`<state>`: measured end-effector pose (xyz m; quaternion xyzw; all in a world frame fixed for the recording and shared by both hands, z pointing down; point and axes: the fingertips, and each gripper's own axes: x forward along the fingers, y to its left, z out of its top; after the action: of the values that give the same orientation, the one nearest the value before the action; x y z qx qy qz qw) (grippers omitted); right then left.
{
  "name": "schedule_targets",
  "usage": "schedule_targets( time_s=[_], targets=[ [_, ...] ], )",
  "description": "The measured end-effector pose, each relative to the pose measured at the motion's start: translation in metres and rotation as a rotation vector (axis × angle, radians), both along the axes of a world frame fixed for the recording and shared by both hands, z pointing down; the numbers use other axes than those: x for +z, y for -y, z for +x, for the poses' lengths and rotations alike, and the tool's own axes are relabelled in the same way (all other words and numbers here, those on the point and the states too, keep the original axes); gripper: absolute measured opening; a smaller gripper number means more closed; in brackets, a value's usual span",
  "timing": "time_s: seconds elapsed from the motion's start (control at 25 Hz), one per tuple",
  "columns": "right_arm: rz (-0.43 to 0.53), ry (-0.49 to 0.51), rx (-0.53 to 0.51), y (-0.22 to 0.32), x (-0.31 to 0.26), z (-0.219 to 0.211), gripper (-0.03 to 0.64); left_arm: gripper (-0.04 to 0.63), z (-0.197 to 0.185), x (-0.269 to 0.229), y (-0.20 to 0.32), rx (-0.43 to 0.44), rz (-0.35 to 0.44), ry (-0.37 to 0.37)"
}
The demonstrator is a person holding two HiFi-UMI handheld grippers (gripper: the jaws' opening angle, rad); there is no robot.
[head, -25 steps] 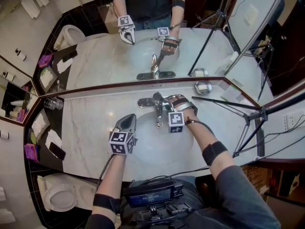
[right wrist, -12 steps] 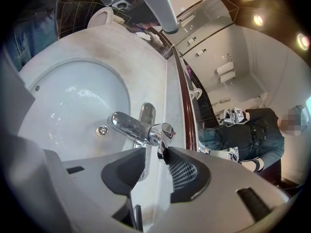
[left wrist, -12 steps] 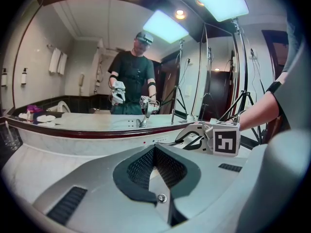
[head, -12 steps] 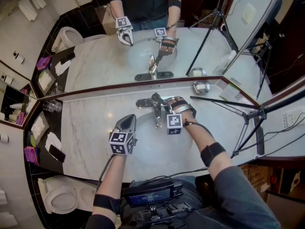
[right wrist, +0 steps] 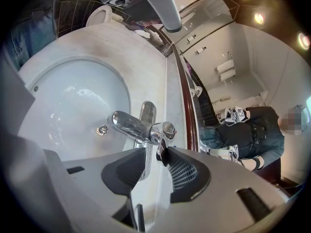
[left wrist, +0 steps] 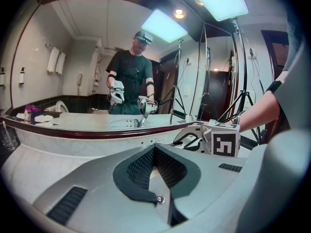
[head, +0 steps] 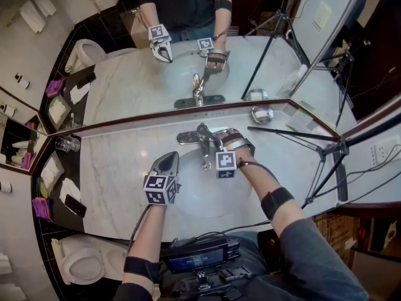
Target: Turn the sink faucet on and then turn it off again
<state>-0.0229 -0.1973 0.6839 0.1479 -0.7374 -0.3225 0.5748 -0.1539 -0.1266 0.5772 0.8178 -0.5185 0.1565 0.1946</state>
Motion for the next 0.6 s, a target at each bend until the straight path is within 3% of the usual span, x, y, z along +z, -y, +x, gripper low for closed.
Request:
schedule_targets(
  time_s=[0.28, 0.6],
  targets=[
    [-0.024, -0.020, 0.020, -0.008, 0.015, 0.009, 0.131, 0.000, -0.004, -0.001, 0.000, -0.008, 0.002, 0.001],
    [-0.036, 0.029, 0.047, -0.009, 0.013, 0.004, 0.130, 0.000, -0.004, 0.002, -0.004, -0.011, -0.004, 0.002]
  ],
)
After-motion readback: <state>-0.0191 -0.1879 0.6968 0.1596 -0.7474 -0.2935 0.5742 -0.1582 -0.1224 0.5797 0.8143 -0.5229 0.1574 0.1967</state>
